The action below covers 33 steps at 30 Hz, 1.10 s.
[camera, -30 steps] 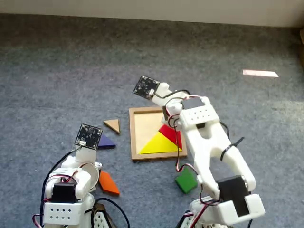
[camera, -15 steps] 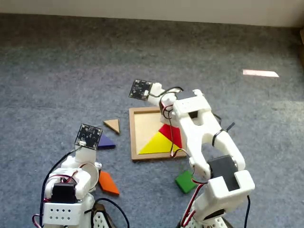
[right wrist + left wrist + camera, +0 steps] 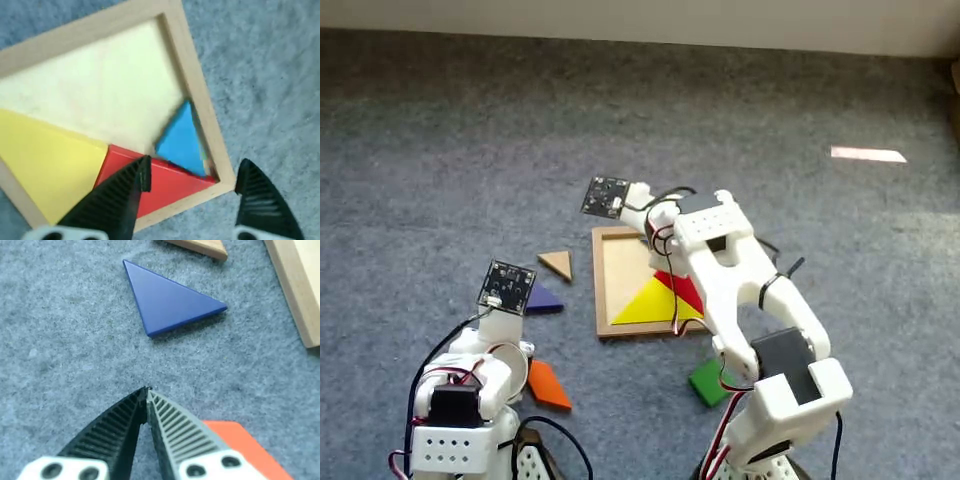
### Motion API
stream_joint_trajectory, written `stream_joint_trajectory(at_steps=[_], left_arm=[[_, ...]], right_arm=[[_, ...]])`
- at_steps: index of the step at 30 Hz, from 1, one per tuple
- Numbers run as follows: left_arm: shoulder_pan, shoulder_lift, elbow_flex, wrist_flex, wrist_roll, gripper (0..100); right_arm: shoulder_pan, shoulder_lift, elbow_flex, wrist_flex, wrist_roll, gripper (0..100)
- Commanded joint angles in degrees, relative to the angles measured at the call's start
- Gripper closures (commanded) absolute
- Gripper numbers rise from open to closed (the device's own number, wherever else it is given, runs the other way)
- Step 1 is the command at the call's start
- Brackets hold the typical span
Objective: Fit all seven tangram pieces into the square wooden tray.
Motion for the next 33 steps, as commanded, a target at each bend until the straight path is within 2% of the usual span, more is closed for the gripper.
stream_joint_trajectory(at_steps=[1,6,11,12,14,21,25,30,33], left_arm=[[-0.8,-2.6,1.2,0.7,-0.2,99],[-0.8,-2.6,1.2,0.7,-0.2,99],[-0.8,-2.6,1.2,0.7,-0.2,99],[-0.8,-2.6,1.2,0.7,-0.2,99],[-0.8,-2.6,1.2,0.7,-0.2,99],[-0.8,-2.6,1.2,0.7,-0.2,99],[-0.8,-2.6,1.2,0.7,-0.2,99],[-0.8,-2.6,1.2,0.7,-0.2,99],[-0.8,-2.6,1.2,0.7,-0.2,99]], right_arm=[[-0.7,-1.1,-3.2,0.5,-1.5,69.7],[-0.6,-4.6,-3.0,0.6,-2.4,72.9],[-0.7,-12.9,-2.7,0.7,-15.1,98.6],[-0.7,-14.8,-2.3,1.6,-18.0,99.8],[-0.7,-18.6,-1.1,6.5,-23.5,97.7],[-1.8,-29.4,7.2,21.2,-38.4,99.3],[-1.7,-36.4,13.8,25.8,-40.3,97.4],[-1.7,-47.3,21.8,31.2,-40.6,81.7],[-1.8,-53.0,28.4,30.9,-43.8,79.0]])
